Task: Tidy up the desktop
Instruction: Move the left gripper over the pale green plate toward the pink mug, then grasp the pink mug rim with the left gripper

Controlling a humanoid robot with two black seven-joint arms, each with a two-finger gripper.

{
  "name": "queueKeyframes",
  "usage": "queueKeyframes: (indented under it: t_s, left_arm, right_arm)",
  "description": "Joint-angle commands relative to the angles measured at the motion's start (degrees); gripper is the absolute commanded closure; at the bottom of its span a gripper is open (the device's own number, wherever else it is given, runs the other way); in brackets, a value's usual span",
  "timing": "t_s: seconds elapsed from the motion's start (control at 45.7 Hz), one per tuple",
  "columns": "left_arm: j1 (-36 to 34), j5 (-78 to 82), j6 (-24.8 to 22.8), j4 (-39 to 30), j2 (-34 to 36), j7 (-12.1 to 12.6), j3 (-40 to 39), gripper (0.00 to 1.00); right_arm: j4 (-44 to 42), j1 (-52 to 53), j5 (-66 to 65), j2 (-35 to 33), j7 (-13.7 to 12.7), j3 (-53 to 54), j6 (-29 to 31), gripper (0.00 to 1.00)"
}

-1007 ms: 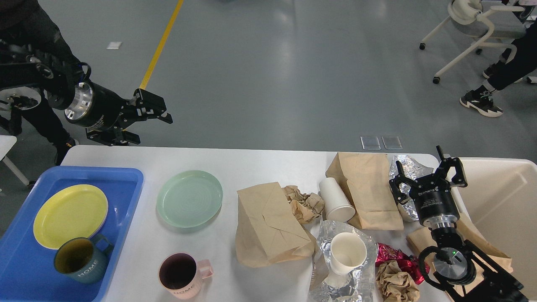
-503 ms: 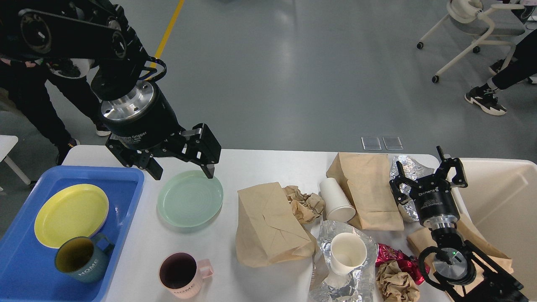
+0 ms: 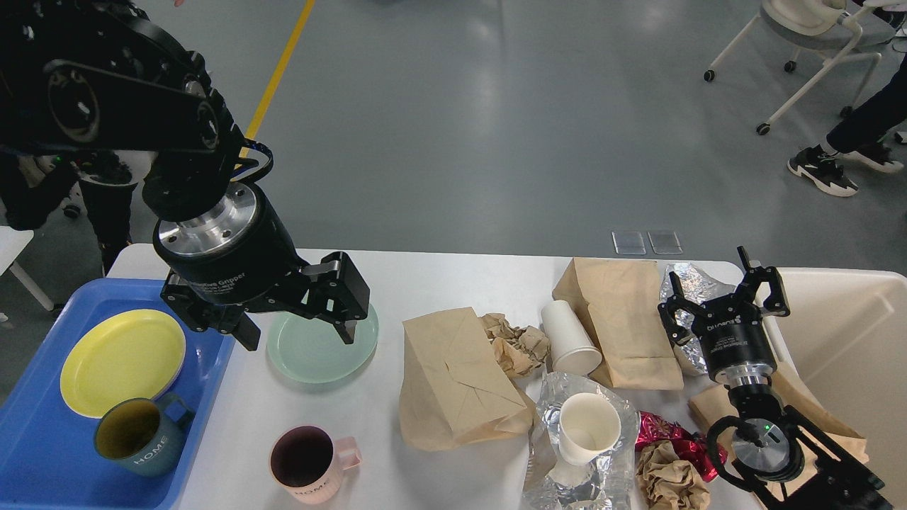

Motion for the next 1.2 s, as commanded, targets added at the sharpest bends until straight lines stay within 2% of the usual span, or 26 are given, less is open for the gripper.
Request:
queueKeyframes:
  t_s: [0.0, 0.241, 0.394, 0.569, 0.744, 0.854, 0.876, 0.919, 1.051, 1.182]
  left_arm:
    - [1.7, 0.2, 0.5, 2.6, 0.8, 0.2, -0.1, 0.04]
    - [8.7, 0.3, 1.1, 4.0, 3.4, 0.4, 0.1, 0.04]
    - [18.8, 0.3, 3.1, 4.1, 4.6, 0.4, 0.5, 0.04]
    - [30.1, 0.3, 8.4, 5.3, 4.4, 0.4, 0.5, 0.04]
    - [38.3, 0.3, 10.0, 12.5, 10.4, 0.1, 0.4, 0.04]
    - [45.5, 0.2, 10.3, 15.0, 14.4, -0.6, -1.6, 0.04]
    - [48.9, 0.5, 10.7, 16.2, 15.3, -0.5, -3.6, 0.04]
    - [51.2, 0.7, 12.0, 16.9, 15.8, 0.1, -4.5, 0.04]
    - [54.8, 3.4, 18.1, 16.8, 15.6, 0.4, -4.6, 0.06]
    - [55.6, 3.7, 20.9, 16.7, 15.6, 0.5, -4.5, 0.07]
  right_arm:
    - [0.0, -0.1, 0.0, 0.0, 0.0, 0.0, 0.0, 0.0]
    - [0.0, 0.0, 0.0, 0.0, 0.0, 0.0, 0.0, 0.0]
    - [0.0, 0.0, 0.0, 0.0, 0.0, 0.0, 0.0, 0.0]
    - [0.0, 0.0, 0.0, 0.0, 0.0, 0.0, 0.0, 0.0]
    - [0.0, 0.0, 0.0, 0.0, 0.0, 0.0, 0.0, 0.0]
    - [0.0, 0.0, 0.0, 0.0, 0.0, 0.0, 0.0, 0.0]
    - [0.0, 0.0, 0.0, 0.0, 0.0, 0.0, 0.0, 0.0]
    - [0.0, 0.0, 0.0, 0.1, 0.0, 0.0, 0.0, 0.0]
    - [0.0, 0.0, 0.0, 0.0, 0.0, 0.0, 0.0, 0.0]
    - [0.0, 0.0, 0.0, 0.0, 0.0, 0.0, 0.0, 0.0]
